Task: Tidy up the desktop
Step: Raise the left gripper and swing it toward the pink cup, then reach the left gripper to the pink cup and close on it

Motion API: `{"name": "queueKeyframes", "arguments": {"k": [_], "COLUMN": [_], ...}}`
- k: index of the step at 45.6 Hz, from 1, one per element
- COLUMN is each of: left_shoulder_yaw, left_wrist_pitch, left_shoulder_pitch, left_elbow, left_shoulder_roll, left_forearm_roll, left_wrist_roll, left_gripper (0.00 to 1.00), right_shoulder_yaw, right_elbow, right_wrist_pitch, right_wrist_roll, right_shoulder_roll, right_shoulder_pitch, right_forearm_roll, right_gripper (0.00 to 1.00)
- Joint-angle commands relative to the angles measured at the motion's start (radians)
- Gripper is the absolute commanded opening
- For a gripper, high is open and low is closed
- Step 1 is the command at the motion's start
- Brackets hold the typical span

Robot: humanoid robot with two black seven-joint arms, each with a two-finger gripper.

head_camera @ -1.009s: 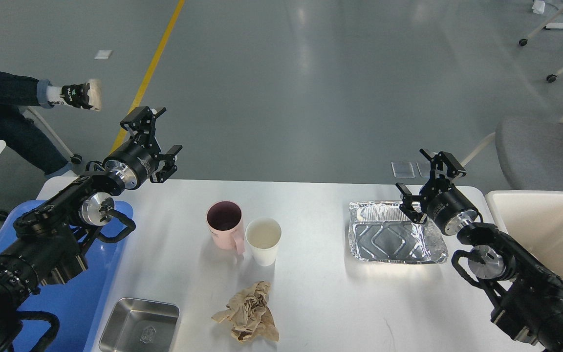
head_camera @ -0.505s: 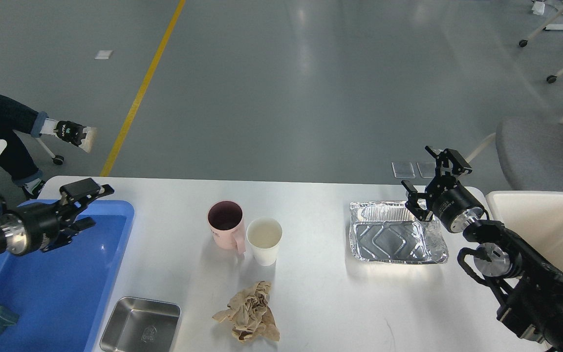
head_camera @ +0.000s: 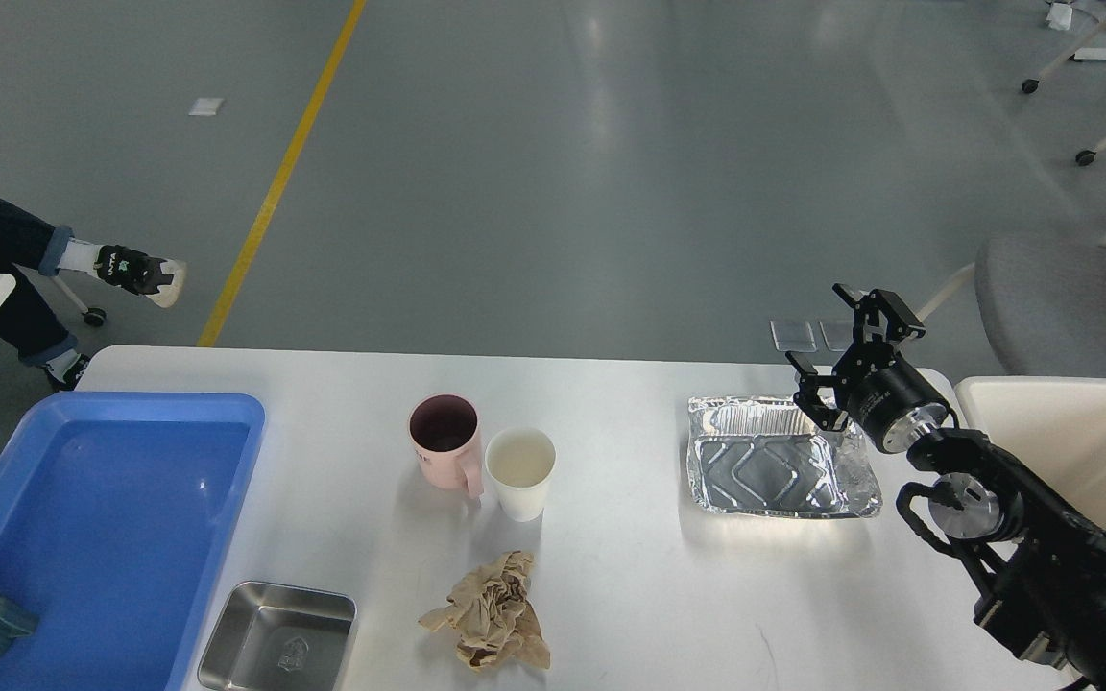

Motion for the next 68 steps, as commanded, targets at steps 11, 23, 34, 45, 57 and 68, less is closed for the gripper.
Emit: {"name": "queueKeyframes", "arguments": {"k": [11, 23, 34, 45, 57, 68], "left_shoulder_yaw": [-0.117, -0.118, -0.118, -0.118, -0.115, -0.100], "left_wrist_pitch": [-0.288, -0.288, -0.265, -0.080, -0.020, 0.046], "left_shoulder_pitch": [-0.224, -0.260, -0.260, -0.261, -0.258, -0.247], "left_elbow": [0.006, 0.006, 0.061, 0.250, 0.380, 0.454], "left_shoulder_roll": [0.179, 0.167, 0.018, -0.440, -0.812, -1.040], "left_forearm_roll": [0.032, 0.048, 0.130, 0.209, 0.288, 0.314], "left_wrist_roll": [0.026, 0.064, 0.072, 0.210, 0.212, 0.245], "left_gripper": [0.97, 0.97, 0.97, 0.97, 0.97, 0.97], "right_shoulder_yaw": [0.000, 0.000, 0.000, 0.000, 0.000, 0.002], "right_elbow": [0.000, 0.000, 0.000, 0.002, 0.002, 0.029], "right_wrist_pitch": [0.000, 0.000, 0.002, 0.002, 0.006, 0.006], "right_wrist_roll": [0.000, 0.000, 0.000, 0.000, 0.000, 0.000], "right_shoulder_roll": [0.000, -0.014, -0.015, -0.034, -0.054, -0.080], "right_shoulder_pitch": [0.002, 0.002, -0.001, -0.006, -0.006, -0.024], "right_forearm_roll": [0.000, 0.000, 0.000, 0.000, 0.000, 0.000], "right_gripper": [1.00, 1.00, 1.00, 1.00, 1.00, 1.00]}}
